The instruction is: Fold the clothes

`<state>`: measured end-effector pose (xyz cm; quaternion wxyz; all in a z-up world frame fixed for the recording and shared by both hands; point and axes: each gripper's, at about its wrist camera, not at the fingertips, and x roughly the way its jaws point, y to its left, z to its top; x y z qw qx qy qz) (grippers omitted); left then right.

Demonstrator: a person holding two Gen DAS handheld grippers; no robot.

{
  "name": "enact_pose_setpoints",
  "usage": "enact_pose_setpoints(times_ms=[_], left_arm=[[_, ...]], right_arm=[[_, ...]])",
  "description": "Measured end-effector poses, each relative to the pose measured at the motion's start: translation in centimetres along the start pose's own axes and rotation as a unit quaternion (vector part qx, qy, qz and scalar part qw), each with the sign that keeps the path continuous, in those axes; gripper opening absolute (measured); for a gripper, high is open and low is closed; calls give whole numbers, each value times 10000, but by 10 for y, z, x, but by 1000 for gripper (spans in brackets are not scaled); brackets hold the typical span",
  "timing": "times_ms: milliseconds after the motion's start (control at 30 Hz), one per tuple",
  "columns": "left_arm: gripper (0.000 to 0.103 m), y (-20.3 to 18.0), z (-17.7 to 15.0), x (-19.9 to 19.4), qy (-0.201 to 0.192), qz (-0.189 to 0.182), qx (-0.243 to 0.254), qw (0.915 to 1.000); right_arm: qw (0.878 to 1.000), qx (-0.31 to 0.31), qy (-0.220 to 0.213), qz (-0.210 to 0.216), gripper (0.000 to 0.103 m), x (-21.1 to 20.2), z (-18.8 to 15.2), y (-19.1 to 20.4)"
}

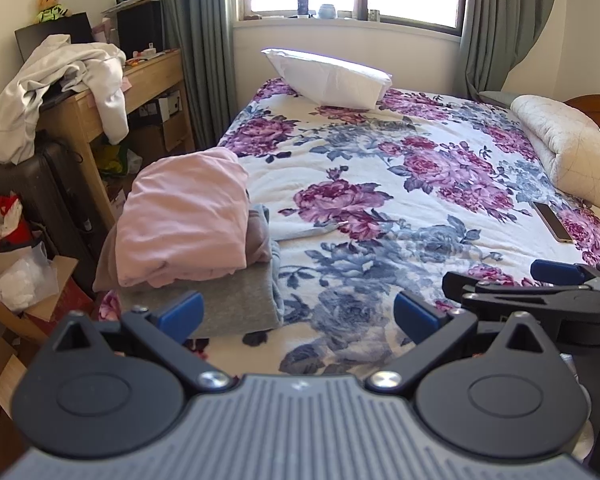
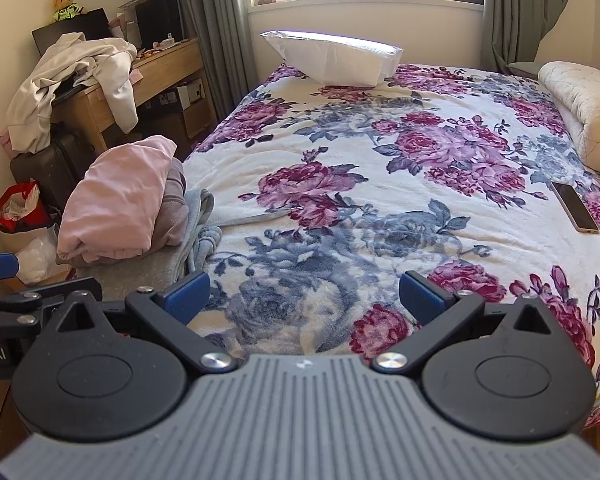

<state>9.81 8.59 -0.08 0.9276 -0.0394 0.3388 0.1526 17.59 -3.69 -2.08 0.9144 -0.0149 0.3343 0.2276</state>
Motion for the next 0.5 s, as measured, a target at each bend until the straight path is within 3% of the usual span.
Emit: enact_pose_setpoints(times_ms=[500], left_arm=[[103, -4, 1, 1, 15, 2, 42, 10000]], right_arm=[[10000, -51, 15, 21, 103, 1, 0, 2]])
